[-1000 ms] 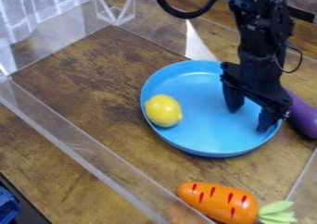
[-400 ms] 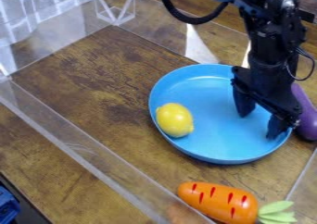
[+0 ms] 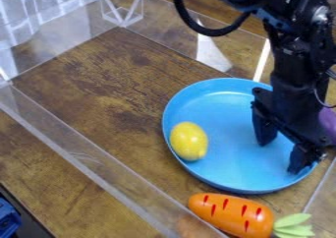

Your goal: Remove the lemon from the blue tray and put it on the table

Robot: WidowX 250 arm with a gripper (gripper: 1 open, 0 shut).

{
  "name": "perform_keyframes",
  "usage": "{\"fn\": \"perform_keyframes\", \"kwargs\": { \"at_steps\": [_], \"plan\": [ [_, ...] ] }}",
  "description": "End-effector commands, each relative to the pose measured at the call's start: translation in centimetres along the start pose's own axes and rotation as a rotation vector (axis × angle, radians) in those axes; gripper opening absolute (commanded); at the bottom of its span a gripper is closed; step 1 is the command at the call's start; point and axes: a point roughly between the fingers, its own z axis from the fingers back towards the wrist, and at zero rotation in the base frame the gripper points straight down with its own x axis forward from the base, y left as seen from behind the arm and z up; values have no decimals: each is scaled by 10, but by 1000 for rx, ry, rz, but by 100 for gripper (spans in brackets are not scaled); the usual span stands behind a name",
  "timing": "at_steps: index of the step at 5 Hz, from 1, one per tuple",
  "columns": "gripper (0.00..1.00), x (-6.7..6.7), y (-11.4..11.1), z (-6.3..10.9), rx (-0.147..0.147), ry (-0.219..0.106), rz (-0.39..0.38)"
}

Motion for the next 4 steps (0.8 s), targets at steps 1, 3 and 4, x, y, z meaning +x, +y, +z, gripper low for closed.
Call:
{"fn": "perform_keyframes", "kwargs": {
  "at_steps": [1,3,4],
  "plan": [
    [100,-28,-19,-15,-31,96,-49],
    [100,-45,-5,5,-26,124,-91],
    [100,-43,-2,2,-16,121,-58]
  ]
}}
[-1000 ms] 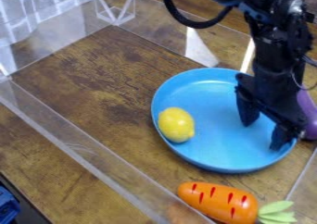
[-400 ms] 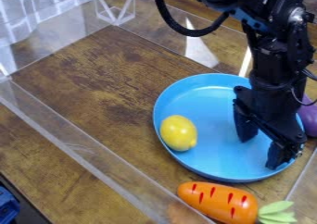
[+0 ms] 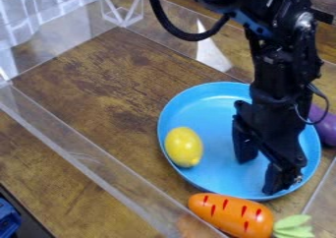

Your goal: Remove the lemon from the blue tray and put it on the table

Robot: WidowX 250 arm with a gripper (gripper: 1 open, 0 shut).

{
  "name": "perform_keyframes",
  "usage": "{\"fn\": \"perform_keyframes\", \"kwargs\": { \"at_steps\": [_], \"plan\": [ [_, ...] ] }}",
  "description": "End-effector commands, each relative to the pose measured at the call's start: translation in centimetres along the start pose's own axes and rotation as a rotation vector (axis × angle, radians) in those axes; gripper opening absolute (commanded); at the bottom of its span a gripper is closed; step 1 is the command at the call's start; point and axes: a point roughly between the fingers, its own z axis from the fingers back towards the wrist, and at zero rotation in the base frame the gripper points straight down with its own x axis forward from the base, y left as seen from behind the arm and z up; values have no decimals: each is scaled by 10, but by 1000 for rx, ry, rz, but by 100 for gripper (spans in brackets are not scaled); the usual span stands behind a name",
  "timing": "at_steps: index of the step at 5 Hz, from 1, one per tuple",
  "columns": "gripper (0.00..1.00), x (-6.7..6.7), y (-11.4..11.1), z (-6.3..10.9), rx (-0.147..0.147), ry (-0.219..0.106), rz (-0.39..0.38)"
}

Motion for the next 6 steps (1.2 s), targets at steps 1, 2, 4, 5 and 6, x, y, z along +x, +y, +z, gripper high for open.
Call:
{"fn": "perform_keyframes", "kwargs": {
  "at_steps": [1,2,4,5,6],
  "plan": [
    [0,-5,3,-6,4,19,47],
    [0,-5,2,-2,15,18,76],
    [0,2,4,33,68,19,144],
    [0,7,-3,56,97,17,204],
    [0,10,1,85,134,17,293]
  ]
}}
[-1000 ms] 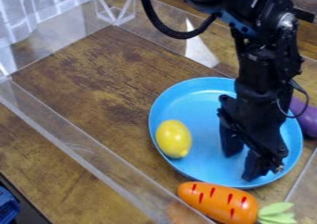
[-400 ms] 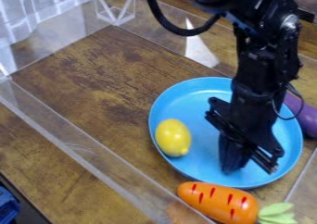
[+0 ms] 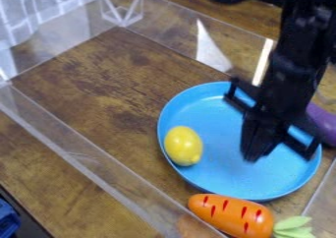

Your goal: Remove the lemon from the blue tray and put it on the table

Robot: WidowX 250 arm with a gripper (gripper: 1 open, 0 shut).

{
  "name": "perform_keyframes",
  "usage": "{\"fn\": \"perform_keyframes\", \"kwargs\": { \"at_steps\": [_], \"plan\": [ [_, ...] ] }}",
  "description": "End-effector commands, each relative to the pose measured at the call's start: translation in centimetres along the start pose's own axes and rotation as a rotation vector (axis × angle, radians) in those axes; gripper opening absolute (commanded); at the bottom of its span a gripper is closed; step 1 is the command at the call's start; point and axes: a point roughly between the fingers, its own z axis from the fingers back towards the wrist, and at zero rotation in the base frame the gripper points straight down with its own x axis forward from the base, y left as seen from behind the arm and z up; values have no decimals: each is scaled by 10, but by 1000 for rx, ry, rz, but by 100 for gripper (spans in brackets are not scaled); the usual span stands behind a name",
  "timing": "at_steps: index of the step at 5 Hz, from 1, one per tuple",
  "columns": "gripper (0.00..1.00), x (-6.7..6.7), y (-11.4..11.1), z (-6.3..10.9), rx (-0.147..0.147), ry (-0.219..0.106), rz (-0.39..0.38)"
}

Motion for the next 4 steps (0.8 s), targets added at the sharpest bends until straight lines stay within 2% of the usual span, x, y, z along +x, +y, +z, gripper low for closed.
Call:
{"fn": "perform_keyframes", "kwargs": {
  "at_steps": [1,2,3,4],
  "plan": [
    [0,3,6,55,24,-96,-37],
    [0,-3,12,62,38,-97,-47],
    [100,3,11,61,36,-88,-59],
    [100,8,10,61,32,-80,-69]
  ]
}}
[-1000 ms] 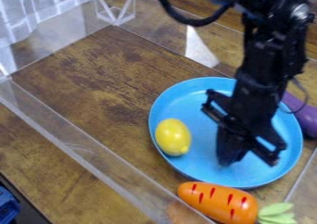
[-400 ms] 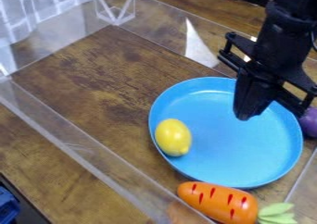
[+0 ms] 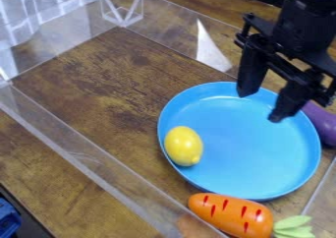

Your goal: Remove the lemon from the blue tray and put it on the table

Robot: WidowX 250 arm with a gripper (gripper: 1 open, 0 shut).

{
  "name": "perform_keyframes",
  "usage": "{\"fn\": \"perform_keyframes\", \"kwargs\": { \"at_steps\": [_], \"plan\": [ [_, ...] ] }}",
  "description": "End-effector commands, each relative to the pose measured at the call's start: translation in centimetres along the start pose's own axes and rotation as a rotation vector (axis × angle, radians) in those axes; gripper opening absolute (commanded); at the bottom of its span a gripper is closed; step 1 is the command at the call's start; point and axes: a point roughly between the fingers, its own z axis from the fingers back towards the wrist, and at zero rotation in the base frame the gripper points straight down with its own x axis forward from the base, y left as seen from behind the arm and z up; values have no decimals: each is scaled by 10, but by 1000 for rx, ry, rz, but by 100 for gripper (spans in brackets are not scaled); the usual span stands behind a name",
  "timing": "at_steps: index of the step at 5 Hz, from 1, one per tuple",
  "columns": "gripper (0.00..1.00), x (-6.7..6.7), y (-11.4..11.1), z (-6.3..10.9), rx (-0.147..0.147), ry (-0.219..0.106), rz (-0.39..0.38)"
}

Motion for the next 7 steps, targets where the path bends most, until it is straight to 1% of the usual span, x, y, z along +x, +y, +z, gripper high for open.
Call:
{"fn": "perform_keyframes", "kwargs": {
  "at_steps": [1,2,3,4,5,6,7],
  "plan": [
    [100,12,-5,18,-12,-56,-17],
    [100,0,10,2,-15,-42,-34],
    [100,-18,27,-19,-27,-23,-65],
    [100,-22,36,-31,-40,-9,-126],
    [100,-21,32,-45,-51,-5,-156],
    [100,-19,28,-54,-57,-4,-196],
    [100,-25,31,-78,-63,-5,-197]
  ]
}}
